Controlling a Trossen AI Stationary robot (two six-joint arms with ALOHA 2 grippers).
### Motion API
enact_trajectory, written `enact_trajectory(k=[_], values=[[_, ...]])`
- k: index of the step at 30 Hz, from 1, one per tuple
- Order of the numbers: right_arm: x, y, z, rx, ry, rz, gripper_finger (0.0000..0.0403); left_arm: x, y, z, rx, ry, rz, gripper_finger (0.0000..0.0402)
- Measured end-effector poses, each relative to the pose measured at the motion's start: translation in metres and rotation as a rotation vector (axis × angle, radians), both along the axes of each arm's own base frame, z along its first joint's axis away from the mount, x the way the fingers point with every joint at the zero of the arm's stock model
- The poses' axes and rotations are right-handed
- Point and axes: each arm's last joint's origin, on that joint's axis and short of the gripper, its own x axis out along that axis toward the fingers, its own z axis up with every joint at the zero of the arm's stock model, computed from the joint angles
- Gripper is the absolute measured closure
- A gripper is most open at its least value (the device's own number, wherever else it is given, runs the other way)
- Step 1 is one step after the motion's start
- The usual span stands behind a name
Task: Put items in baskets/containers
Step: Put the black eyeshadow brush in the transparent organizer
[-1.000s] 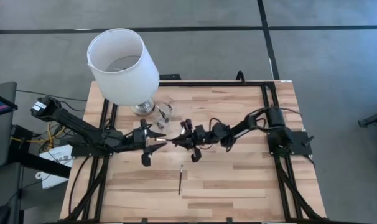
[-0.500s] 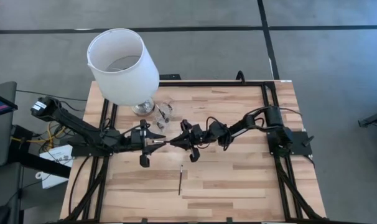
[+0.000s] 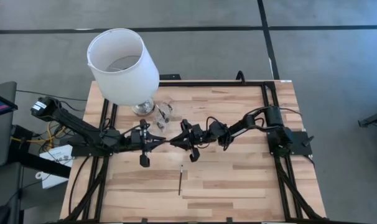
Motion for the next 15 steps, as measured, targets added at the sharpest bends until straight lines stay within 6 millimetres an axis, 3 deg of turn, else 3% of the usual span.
enact_trajectory(k=[5,11,15], values=[[-0.002,-0.006,0.01,0.065,0.021,0.04,0.0339,0.0,0.001,0.0,-0.034,-0.003,0.022,0.0385],[-0.027,-0.019,0.055,0.047,0.12,0.213,0.0318,0.0,0.001,-0.002,-0.052,0.015,0.054,0.0384],[-0.047,-0.018,0.08,-0.035,0.277,0.196,0.0305,0.0,0.004,-0.005,-0.043,0.043,0.16,0.0384]])
